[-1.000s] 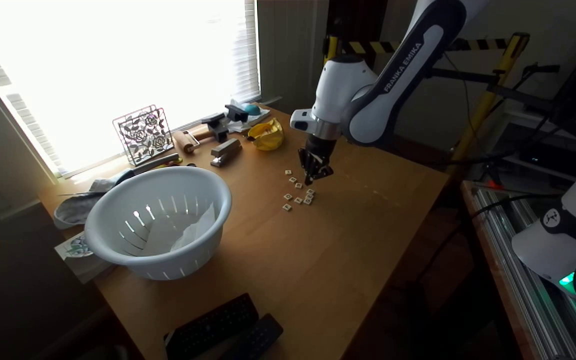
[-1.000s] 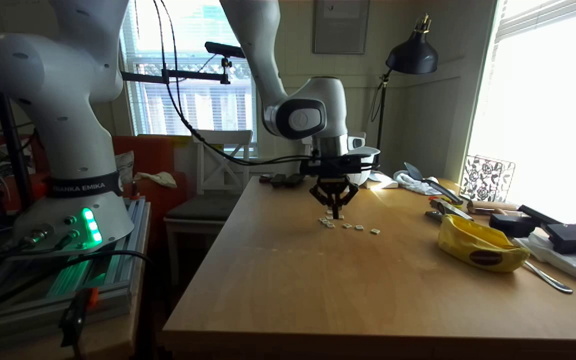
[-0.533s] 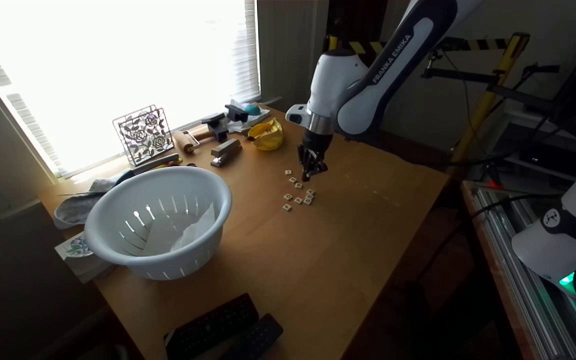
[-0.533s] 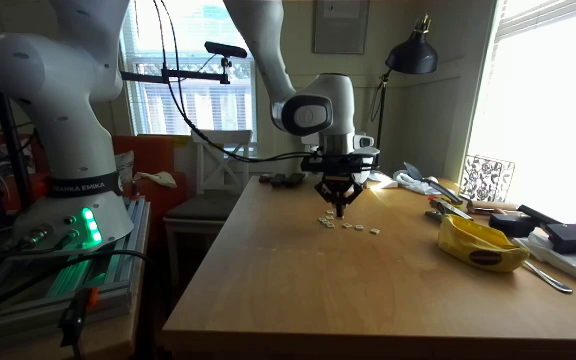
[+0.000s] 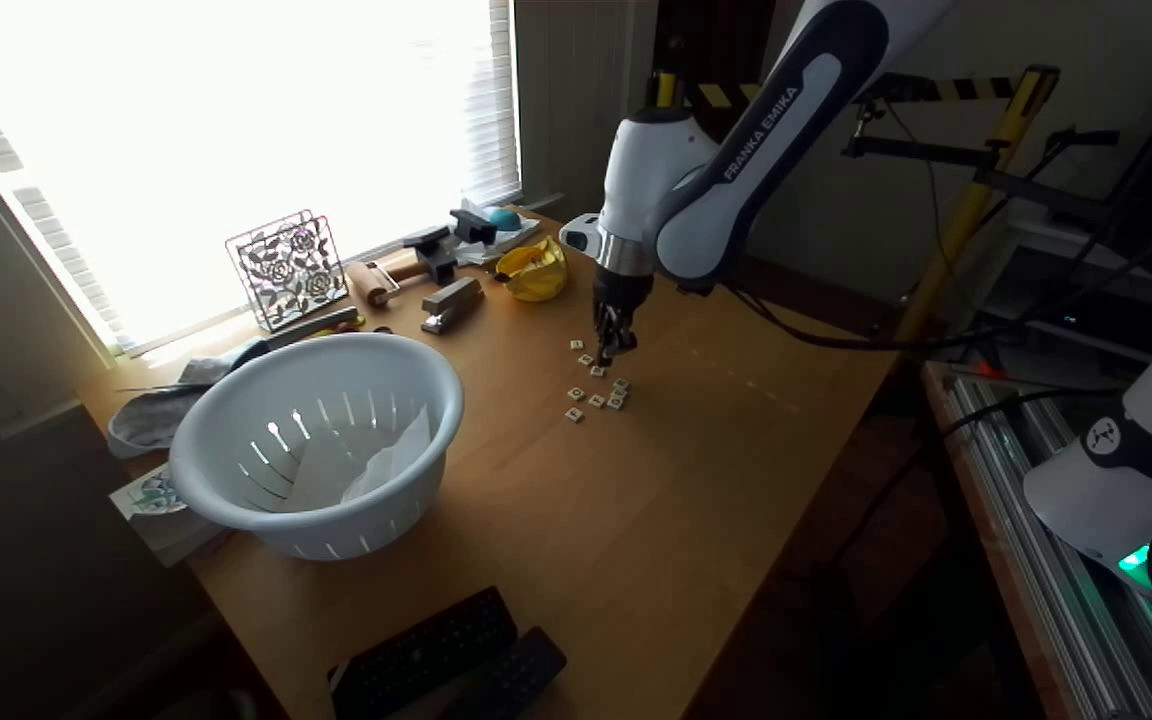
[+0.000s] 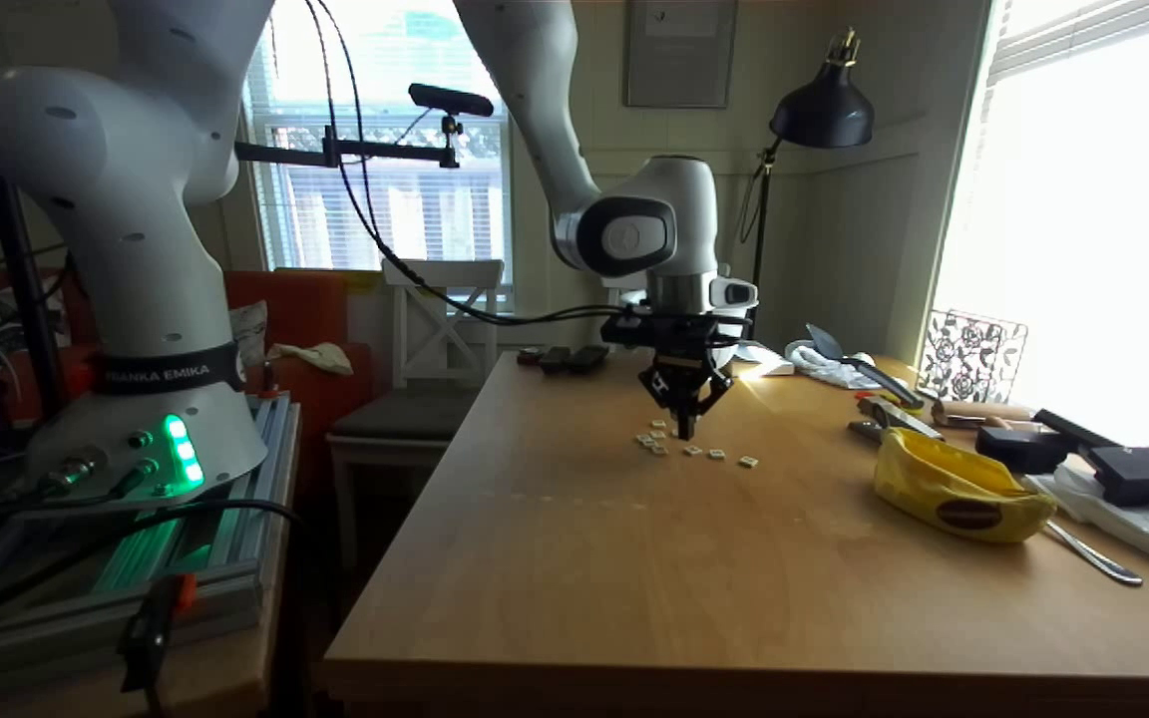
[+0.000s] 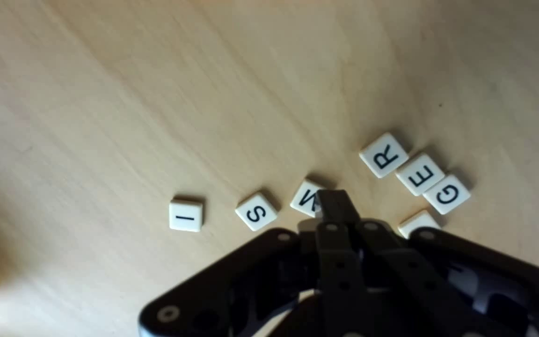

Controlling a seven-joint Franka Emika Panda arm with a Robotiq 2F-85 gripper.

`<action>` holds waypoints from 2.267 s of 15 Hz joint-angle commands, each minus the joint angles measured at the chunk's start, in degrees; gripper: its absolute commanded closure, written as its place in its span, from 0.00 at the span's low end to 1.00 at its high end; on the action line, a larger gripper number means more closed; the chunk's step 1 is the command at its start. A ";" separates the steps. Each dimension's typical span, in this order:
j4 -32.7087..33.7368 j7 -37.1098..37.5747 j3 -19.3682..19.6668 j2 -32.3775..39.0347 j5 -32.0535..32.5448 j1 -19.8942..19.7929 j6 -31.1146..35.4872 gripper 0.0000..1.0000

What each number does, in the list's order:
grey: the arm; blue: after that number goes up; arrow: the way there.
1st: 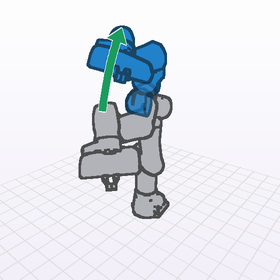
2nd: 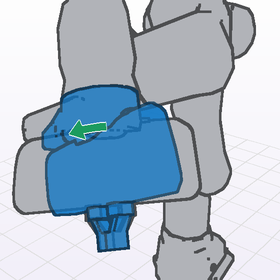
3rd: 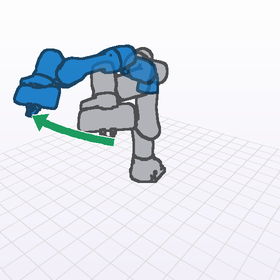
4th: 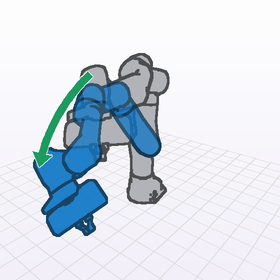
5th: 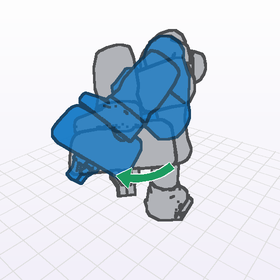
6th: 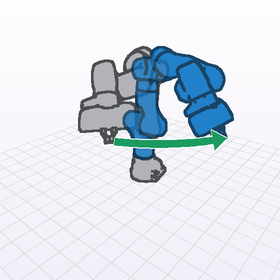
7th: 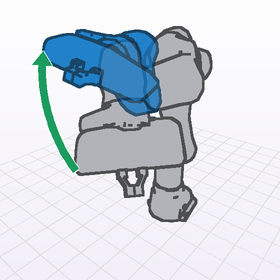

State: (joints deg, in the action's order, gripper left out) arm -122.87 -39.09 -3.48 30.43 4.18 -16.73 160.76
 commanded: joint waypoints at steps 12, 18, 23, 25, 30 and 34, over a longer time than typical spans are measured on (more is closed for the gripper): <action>3.64 8.62 -2.16 3.85 -1.12 -1.52 0.66 1.00; 4.72 9.34 -2.46 4.18 -1.11 -2.06 0.62 1.00; 5.04 10.03 -2.08 4.58 -0.80 -2.06 0.34 1.00; 5.08 10.18 -1.84 4.92 -0.67 -2.08 0.33 1.00; 5.08 9.35 -2.04 5.26 -0.40 -2.67 -0.62 1.00; 4.05 7.54 -2.06 4.78 0.43 -2.92 -1.57 1.00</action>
State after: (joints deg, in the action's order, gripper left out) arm -118.95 -29.91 -5.15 34.40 4.21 -18.82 160.86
